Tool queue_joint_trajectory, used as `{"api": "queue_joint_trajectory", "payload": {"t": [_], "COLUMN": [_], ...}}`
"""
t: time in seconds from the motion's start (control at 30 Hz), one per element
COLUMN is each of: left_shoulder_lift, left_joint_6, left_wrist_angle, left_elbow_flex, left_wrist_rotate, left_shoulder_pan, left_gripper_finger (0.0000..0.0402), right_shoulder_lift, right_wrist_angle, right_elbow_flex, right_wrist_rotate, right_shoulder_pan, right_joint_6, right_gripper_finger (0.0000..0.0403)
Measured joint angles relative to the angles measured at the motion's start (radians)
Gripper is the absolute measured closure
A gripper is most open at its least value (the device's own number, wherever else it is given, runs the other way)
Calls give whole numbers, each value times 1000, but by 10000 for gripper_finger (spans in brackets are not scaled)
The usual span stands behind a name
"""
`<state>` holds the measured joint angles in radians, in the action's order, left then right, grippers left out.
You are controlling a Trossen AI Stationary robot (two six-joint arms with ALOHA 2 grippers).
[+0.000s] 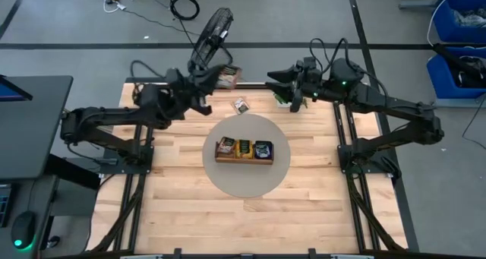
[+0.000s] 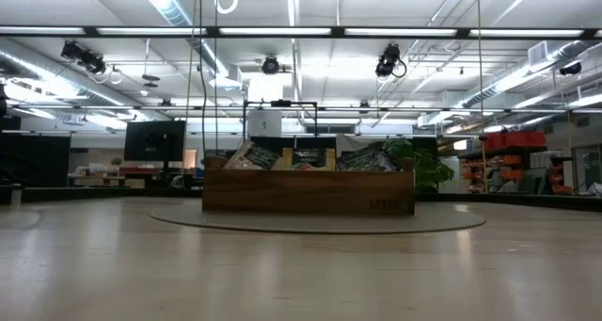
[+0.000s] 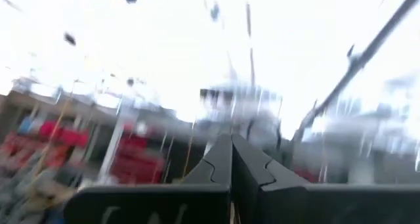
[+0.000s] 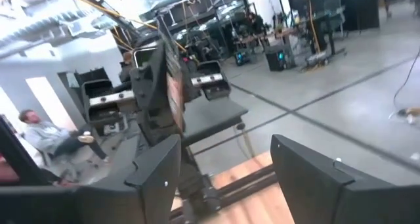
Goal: Pick & Place Tea
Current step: Put the brown tea bag into the left section of the wooden organizer
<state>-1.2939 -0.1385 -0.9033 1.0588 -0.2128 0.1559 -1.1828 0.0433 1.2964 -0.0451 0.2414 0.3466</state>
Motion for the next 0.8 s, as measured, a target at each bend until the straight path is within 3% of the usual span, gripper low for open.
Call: {"api": "queue_joint_trajectory", "payload": {"t": [0.1,0.17,0.33,0.8], "left_shoulder_lift": [-2,-1,-6,-13], "left_joint_6": [-72,-123,-190,-191], "left_wrist_angle": [-238,-310,-305,-313], "left_elbow_flex": [-94,-136,-183,-182], "left_wrist_rotate": [0,0,18,28], "left_shoulder_pan": [20,36,50,44], "left_gripper_finger": [400,400,400,400], "right_shoulder_lift": [-18,-40,-125,-299], "right_wrist_angle": [-14,-47,-165,-461], "right_elbow_flex": [0,0,0,-1], "right_wrist_rotate": [-9,-19,-53,-65], "right_shoulder_pan": [-5,-11,-36,-57], "right_joint_6": [58,90,136,259], "right_gripper_finger": [158,158,158,158]}}
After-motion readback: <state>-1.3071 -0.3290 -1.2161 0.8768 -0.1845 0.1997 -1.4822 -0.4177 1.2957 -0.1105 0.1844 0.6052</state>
